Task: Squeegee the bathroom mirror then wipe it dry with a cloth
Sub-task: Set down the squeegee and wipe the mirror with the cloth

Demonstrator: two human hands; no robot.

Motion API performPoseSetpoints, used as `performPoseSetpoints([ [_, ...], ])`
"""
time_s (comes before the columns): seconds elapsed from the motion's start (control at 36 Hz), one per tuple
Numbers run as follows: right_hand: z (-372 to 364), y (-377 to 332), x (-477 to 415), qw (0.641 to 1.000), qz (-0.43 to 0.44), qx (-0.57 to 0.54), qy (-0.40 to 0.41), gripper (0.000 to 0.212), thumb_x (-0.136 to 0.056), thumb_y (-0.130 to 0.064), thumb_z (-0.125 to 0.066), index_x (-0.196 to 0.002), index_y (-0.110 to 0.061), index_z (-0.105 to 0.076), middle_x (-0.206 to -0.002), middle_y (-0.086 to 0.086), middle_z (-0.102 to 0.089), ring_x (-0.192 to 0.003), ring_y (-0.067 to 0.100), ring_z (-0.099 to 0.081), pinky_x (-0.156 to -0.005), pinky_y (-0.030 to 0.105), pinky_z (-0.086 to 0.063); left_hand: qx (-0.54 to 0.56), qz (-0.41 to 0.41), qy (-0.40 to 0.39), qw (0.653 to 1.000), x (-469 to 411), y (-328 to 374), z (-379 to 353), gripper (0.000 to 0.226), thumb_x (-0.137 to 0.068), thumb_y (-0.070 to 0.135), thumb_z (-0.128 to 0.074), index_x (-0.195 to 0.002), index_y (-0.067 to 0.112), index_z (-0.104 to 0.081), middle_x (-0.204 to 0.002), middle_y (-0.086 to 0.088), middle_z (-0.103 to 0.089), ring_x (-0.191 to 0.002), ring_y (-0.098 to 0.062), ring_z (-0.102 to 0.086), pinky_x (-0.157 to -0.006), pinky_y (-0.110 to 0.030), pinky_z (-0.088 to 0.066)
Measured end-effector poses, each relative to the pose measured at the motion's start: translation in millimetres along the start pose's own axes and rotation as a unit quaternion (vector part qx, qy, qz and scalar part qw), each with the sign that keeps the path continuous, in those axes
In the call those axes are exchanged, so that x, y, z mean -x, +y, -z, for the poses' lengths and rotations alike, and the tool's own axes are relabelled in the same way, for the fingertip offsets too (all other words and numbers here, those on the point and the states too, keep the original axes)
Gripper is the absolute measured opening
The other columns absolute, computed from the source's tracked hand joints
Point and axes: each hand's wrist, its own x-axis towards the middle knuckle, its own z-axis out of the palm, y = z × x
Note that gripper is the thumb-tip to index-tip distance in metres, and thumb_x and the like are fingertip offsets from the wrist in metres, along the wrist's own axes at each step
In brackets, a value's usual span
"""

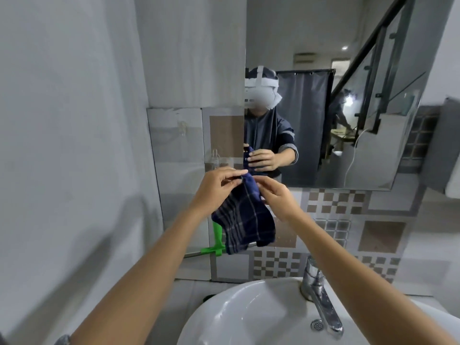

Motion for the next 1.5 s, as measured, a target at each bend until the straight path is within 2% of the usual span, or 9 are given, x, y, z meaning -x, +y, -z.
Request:
performPoseSetpoints([
  [0.22, -23, -8, 8, 0.994, -0.027, -0.062, -0.085, 0.025, -0.097, -0.008, -0.043, -0.118, -0.004, -0.056, -0.095, 0.004, -0.065, -0.079, 0.009, -0.063, -0.066, 0.021, -0.051, -0.005, 0.02, 0.01, 1.0, 21, 9, 29, 0.026, -0.083, 0.002, -0.063, -0.108, 0.005, -0.067, -0.104, -0.008, -0.07, -0.096, -0.014, -0.065, -0.088, -0.02, -0.05],
  [0.33, -34, -13, 6, 0.995, -0.022, -0.021, -0.094, 0.013, -0.094, -0.011, -0.05, -0.101, -0.011, -0.06, -0.084, -0.001, -0.064, -0.071, 0.005, -0.061, -0.06, 0.013, -0.048, -0.026, 0.033, 0.027, 0.999, 28, 7, 44, 0.023, -0.083, 0.003, -0.065, -0.105, 0.007, -0.069, -0.103, -0.002, -0.069, -0.094, -0.012, -0.065, -0.088, -0.017, -0.049],
  [0.5, -44, -25, -8, 0.994, -0.006, 0.111, -0.015, 0.01, -0.088, -0.023, -0.061, -0.093, -0.014, -0.063, -0.082, -0.001, -0.062, -0.079, 0.012, -0.056, -0.067, 0.016, -0.045, -0.045, 0.095, 0.058, 0.993, 40, -7, 69, 0.019, -0.081, 0.008, -0.069, -0.1, 0.012, -0.071, -0.095, -0.003, -0.071, -0.086, -0.013, -0.067, -0.083, -0.023, -0.052],
  [0.61, -53, -48, -20, 0.976, 0.081, 0.204, 0.013, 0.011, -0.087, -0.02, -0.063, -0.091, -0.011, -0.067, -0.082, 0.002, -0.067, -0.075, 0.011, -0.058, -0.063, 0.013, -0.044, -0.049, 0.11, 0.074, 0.99, 40, -12, 83, 0.016, -0.081, 0.009, -0.069, -0.095, 0.016, -0.073, -0.088, 0.005, -0.07, -0.08, -0.001, -0.064, -0.076, -0.012, -0.05],
  [0.75, -61, -68, -46, 0.955, 0.144, 0.258, 0.038, 0.005, -0.084, -0.026, -0.065, -0.085, -0.022, -0.068, -0.079, -0.003, -0.069, -0.073, 0.011, -0.062, -0.07, 0.034, -0.055, -0.06, 0.103, 0.127, 0.985, 24, -15, 102, 0.013, -0.082, 0.011, -0.068, -0.094, 0.014, -0.073, -0.084, 0.01, -0.068, -0.078, 0.006, -0.061, -0.073, -0.003, -0.044],
  [1.03, -86, -117, -128, 0.933, 0.198, 0.265, 0.143, 0.008, -0.086, -0.028, -0.062, -0.089, -0.026, -0.069, -0.084, -0.008, -0.064, -0.08, 0.011, -0.057, -0.071, 0.034, -0.052, -0.061, 0.069, 0.247, 0.965, -56, -30, 143, 0.012, -0.084, 0.01, -0.064, -0.093, 0.012, -0.073, -0.089, 0.002, -0.071, -0.077, 0.003, -0.06, -0.071, 0.001, -0.041],
  [1.22, -101, -120, -183, 0.899, 0.224, 0.31, 0.213, 0.014, -0.09, -0.025, -0.056, -0.095, -0.021, -0.068, -0.095, -0.001, -0.062, -0.08, 0.02, -0.059, -0.059, 0.027, -0.041, -0.041, 0.076, 0.298, 0.951, -107, -56, 144, 0.018, -0.09, 0.011, -0.055, -0.102, 0.012, -0.069, -0.101, -0.001, -0.068, -0.091, -0.01, -0.061, -0.083, -0.017, -0.047],
  [1.33, -113, -101, -195, 0.888, 0.234, 0.331, 0.218, 0.015, -0.09, -0.02, -0.055, -0.092, -0.016, -0.07, -0.091, 0.001, -0.059, -0.073, 0.022, -0.057, -0.055, 0.028, -0.043, -0.02, 0.074, 0.337, 0.938, -111, -77, 134, 0.016, -0.089, 0.007, -0.056, -0.098, 0.012, -0.069, -0.096, -0.001, -0.068, -0.081, -0.001, -0.059, -0.071, -0.001, -0.041],
  [1.5, -125, -73, -193, 0.885, 0.265, 0.311, 0.221, 0.015, -0.085, -0.008, -0.055, -0.087, -0.009, -0.07, -0.08, 0.006, -0.056, -0.073, 0.025, -0.052, -0.069, 0.037, -0.043, 0.029, 0.054, 0.343, 0.937, -103, -94, 123, 0.019, -0.086, 0.003, -0.058, -0.092, 0.013, -0.072, -0.08, 0.012, -0.066, -0.074, 0.014, -0.059, -0.068, -0.003, -0.043],
])
